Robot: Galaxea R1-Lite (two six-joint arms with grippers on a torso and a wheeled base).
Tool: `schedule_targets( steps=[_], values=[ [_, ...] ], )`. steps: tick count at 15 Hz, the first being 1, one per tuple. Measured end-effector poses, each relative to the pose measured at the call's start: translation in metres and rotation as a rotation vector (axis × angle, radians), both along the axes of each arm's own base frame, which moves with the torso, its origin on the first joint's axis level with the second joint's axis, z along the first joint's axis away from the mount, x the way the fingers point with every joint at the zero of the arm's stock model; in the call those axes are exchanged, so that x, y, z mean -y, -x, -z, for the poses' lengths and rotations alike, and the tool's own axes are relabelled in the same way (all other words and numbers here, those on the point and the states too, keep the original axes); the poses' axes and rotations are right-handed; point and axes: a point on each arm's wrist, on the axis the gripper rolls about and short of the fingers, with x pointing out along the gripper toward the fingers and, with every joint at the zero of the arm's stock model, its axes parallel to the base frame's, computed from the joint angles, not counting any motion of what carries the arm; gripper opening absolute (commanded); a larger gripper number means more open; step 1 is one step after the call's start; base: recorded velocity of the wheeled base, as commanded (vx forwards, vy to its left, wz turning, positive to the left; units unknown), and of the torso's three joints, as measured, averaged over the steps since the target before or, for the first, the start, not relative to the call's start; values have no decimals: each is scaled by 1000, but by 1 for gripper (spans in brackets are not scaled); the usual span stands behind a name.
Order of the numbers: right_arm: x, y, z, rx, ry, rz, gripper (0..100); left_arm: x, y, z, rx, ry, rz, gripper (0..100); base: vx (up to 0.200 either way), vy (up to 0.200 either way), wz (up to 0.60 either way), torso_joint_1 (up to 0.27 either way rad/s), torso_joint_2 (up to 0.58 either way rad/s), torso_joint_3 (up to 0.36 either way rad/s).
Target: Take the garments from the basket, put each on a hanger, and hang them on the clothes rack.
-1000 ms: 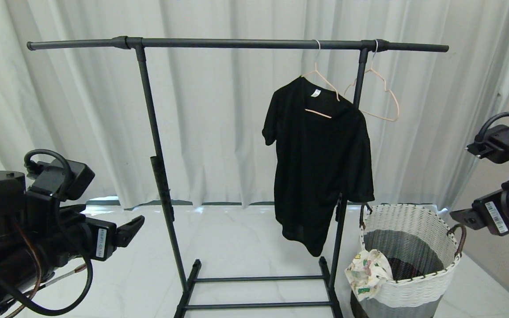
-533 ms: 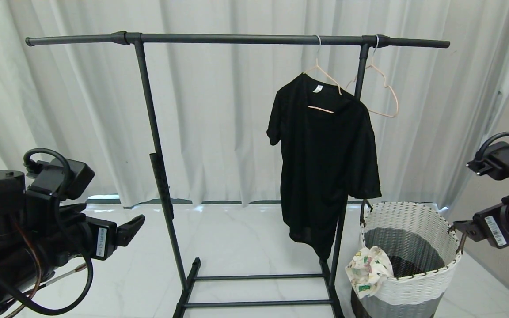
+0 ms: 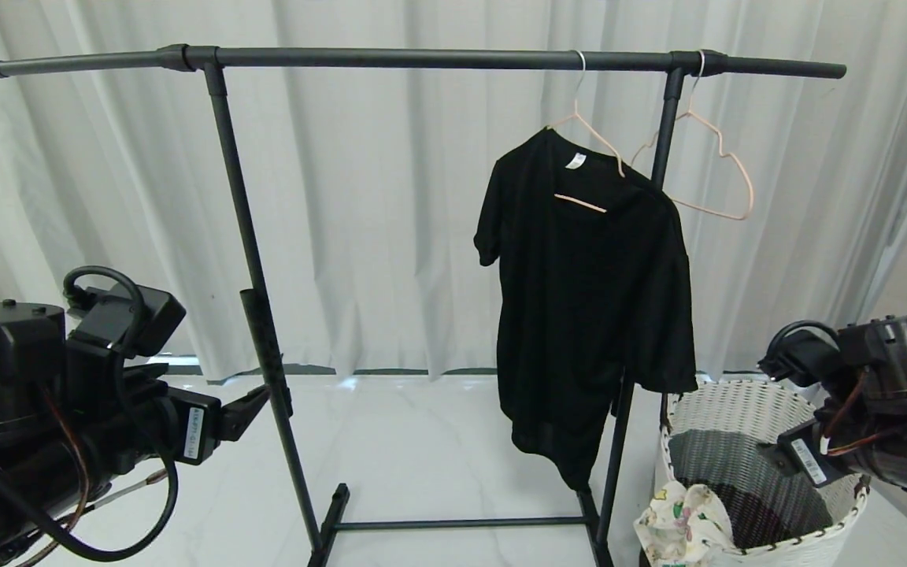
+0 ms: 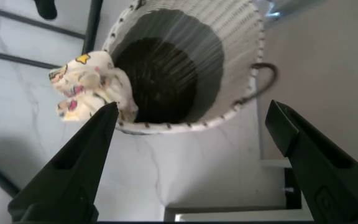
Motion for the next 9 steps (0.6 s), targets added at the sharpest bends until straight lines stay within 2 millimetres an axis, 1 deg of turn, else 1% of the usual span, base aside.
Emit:
schedule_targets(
  steps=[4, 7, 9],
  values=[
    [-3, -9, 41, -138, 29, -15, 100, 4, -4, -3, 10, 1, 19, 100, 0, 0, 0, 0, 0, 0],
    [-6, -16, 67, -178, 37, -19, 100, 6, -5, -6, 22, 4, 22, 100, 0, 0, 0, 0, 0, 0],
    [-9, -25, 83, -183, 28, -29, 100, 6, -5, -9, 45, 9, 22, 100, 0, 0, 0, 0, 0, 0]
  ],
)
